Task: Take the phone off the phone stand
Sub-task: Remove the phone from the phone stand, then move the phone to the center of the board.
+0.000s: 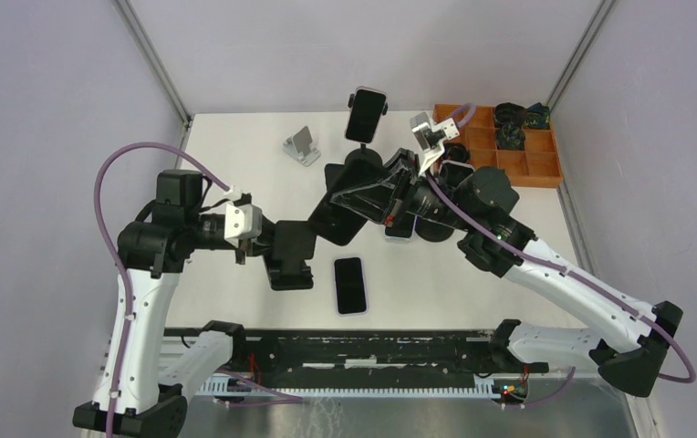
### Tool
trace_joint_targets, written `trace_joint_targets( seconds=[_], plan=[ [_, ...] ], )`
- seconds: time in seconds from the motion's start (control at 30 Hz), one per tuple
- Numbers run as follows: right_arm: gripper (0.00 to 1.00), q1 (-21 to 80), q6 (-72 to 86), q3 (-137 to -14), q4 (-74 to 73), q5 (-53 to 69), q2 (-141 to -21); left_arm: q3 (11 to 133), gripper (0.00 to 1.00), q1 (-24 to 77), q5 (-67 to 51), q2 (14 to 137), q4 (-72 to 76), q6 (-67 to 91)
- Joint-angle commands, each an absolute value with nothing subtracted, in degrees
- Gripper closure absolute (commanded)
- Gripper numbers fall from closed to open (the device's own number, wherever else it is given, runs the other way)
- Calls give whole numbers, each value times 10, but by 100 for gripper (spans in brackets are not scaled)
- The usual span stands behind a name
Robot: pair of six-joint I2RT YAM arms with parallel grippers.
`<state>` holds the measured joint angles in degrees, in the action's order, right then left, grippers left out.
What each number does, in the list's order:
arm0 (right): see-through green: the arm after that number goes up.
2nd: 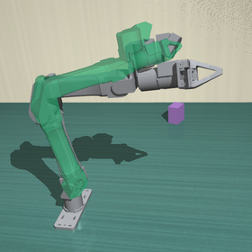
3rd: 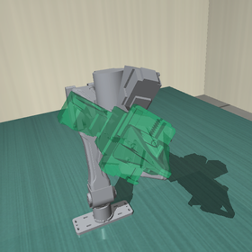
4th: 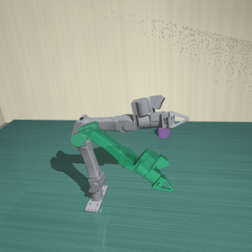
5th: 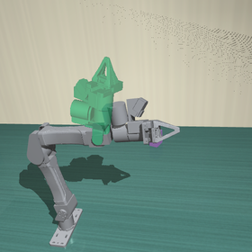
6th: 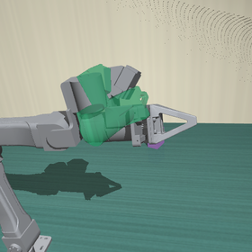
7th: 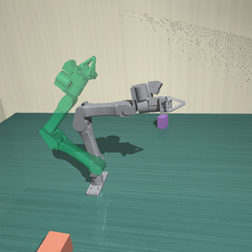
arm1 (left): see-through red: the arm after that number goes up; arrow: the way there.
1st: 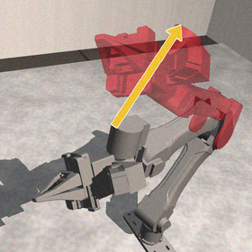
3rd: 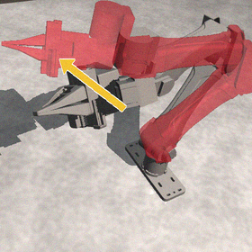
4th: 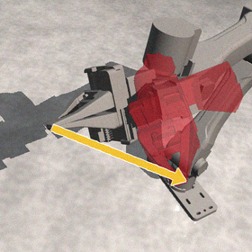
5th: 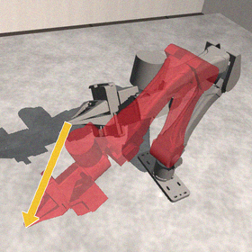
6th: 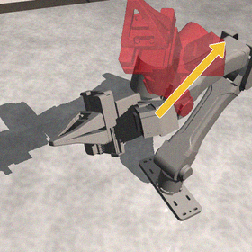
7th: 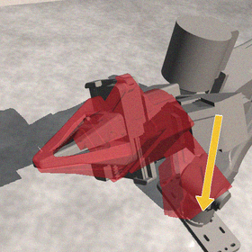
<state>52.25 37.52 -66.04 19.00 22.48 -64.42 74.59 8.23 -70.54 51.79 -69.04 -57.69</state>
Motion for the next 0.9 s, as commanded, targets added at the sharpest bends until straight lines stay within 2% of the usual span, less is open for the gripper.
trace_joint_targets(
  seconds=[0.0,0.07,0.2,0.3,0.47,0.87],
  plan=[
    [100,477,359,-690,68,260,-631,773,98,92,-746,520,-719,-648],
    [100,474,296,-696,-43,288,-626,781,98,92,-728,522,-728,-675],
    [100,463,228,-566,-127,300,-586,791,98,92,-709,518,-735,-704],
    [100,459,202,-491,-192,281,-604,789,98,92,-708,515,-735,-695],
    [100,459,186,-415,-189,238,-659,784,98,92,-709,505,-737,-692],
    [100,458,232,-418,-108,202,-783,776,98,92,-701,491,-778,-737]
  ],
)
